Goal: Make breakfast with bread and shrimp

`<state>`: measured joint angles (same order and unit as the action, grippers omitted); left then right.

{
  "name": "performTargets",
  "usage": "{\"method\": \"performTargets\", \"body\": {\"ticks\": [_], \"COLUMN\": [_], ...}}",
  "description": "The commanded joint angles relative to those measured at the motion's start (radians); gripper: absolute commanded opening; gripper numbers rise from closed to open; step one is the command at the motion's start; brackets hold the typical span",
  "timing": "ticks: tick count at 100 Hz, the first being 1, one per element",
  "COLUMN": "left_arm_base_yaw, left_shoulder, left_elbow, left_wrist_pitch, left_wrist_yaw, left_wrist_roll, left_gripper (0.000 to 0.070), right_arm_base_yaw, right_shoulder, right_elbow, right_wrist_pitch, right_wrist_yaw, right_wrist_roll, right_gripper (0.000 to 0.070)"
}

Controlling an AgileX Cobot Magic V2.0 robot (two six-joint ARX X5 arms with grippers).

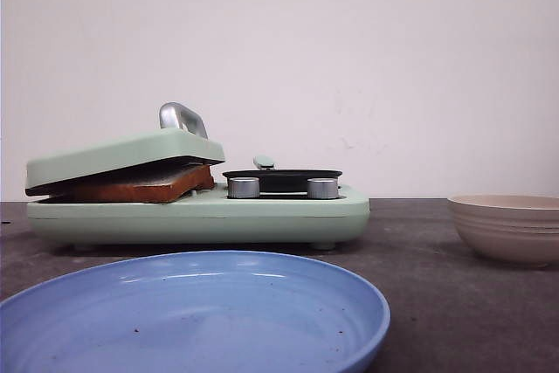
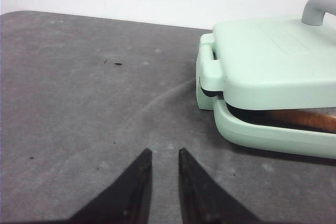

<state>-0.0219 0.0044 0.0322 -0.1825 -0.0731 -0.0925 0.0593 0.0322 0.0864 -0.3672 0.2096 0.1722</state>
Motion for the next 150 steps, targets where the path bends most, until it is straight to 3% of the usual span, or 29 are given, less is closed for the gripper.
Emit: {"method": "performTargets", "body": {"ticks": [1, 23, 31, 40, 48, 79, 150], "left_arm_base_yaw": [0.0, 0.0, 0.0, 0.0, 0.0, 0.0, 0.0], "left_shoulder": [-0.001, -0.001, -0.001, -0.001, -0.001, -0.001, -0.001], "left_elbow": [-0.018, -0.018, -0.018, -0.018, -0.018, -0.018, -0.018], "left_wrist_pitch": [-0.003, -0.004, -0.004, -0.004, -0.004, -0.004, -0.004], "left_wrist_yaw": [0.002, 0.002, 0.002, 0.002, 0.002, 0.002, 0.002], "left_wrist_roll": [-0.002, -0.002, -0.002, -0.002, -0.002, -0.002, -0.002], "left_gripper": [0.0011, 0.0011, 0.0011, 0.0011, 0.0011, 0.0011, 0.0011], "right_arm_base_yaw": [0.001, -0.008, -0.01, -0.01, -0.014, -0.097, -0.112], "right_shoulder": [-0.024, -0.029, -0.029, -0.029, -0.029, -0.029, -0.029], "right_elbow": [-0.015, -0.025, -0.037, -0.076, -0.074, -0.074, -0.074], "right_wrist_pitch": [0.006, 0.049, 0.094, 0.195, 0.191, 0.19, 0.21], "right_wrist_yaw": [-0.001, -0.027, -0.085, -0.204, -0.266, -0.236, -0.236], "right_wrist_roll": [0.0, 0.0, -0.001, 0.0, -0.001, -0.032, -0.031], "right_gripper": [0.0, 0.0, 0.0, 0.0, 0.0, 0.0, 0.0]}}
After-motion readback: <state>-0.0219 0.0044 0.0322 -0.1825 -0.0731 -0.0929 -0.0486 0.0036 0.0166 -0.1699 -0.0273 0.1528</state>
